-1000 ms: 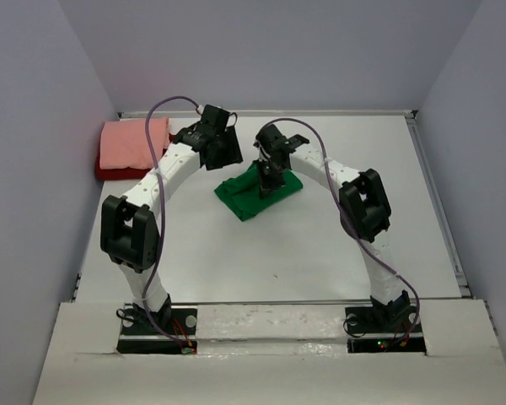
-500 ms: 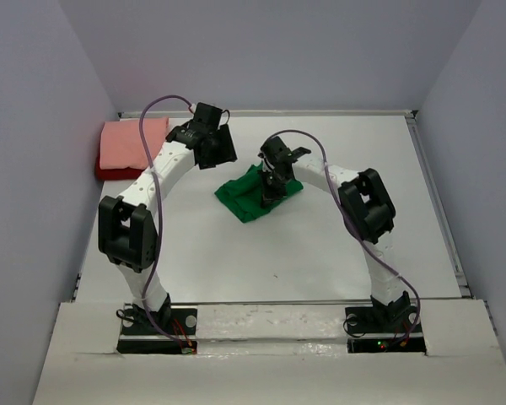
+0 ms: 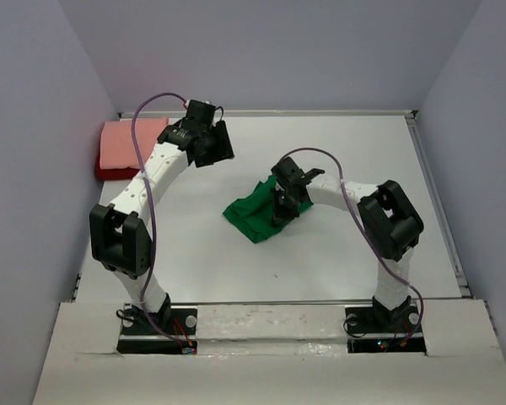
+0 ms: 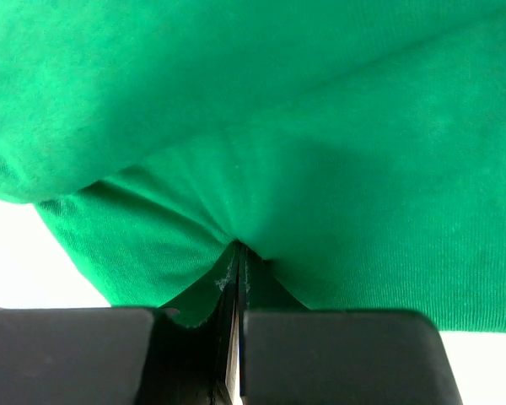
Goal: Fold and stack the t-shirts
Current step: Fold the long partially folded tshirt into a neat square
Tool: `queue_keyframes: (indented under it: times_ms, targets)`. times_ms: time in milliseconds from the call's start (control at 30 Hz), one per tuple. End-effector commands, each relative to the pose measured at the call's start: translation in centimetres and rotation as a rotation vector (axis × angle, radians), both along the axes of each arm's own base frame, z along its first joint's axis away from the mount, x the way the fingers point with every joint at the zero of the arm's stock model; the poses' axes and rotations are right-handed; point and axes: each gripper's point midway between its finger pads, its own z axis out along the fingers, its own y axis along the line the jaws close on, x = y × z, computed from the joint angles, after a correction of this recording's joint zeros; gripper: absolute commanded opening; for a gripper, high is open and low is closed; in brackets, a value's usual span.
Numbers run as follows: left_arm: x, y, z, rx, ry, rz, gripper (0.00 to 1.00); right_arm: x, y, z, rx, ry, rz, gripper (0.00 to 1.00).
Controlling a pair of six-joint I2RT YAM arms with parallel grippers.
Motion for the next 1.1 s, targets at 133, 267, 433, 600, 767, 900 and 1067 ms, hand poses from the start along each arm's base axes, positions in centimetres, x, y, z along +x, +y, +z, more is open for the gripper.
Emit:
queue_keyframes:
  times_ms: [133,267,433,600,767,900,1067]
  targets:
    - [-0.5,-0.4,3.2,-0.031,-0.061,-0.049,0.7,-5.7,-4.5,-0.3,-0.131,0.071,-0.088,0.0]
    - [-0.6,-0.4,2.8,-0.029,-0.055,-0.054,0.7,-7.3,-4.1,1.7,-0.11,0.032,-0.076,0.0]
    - [-0.6,-0.5,2.2,-0.035,-0.047,-0.058,0.7,-8.6,-2.6,5.1,-0.104,-0.049,-0.023,0.0]
    - [-0.7,-0.6,1.8,-0.037,-0.04,-0.06,0.7,-9.0,-0.7,11.3,-0.104,-0.152,0.006,0.16]
    - [-1.1,-0.3,0.9,-0.024,-0.025,-0.06,0.71,-8.2,-0.7,15.1,-0.076,-0.212,-0.032,0.52]
    - [-1.1,-0.3,0.6,-0.02,-0.02,-0.062,0.71,-6.7,-1.4,14.4,-0.077,-0.201,-0.056,0.61]
    - [-1.4,-0.1,0.7,-0.012,-0.019,-0.067,0.71,-4.5,-1.5,12.6,-0.016,-0.177,-0.083,0.64]
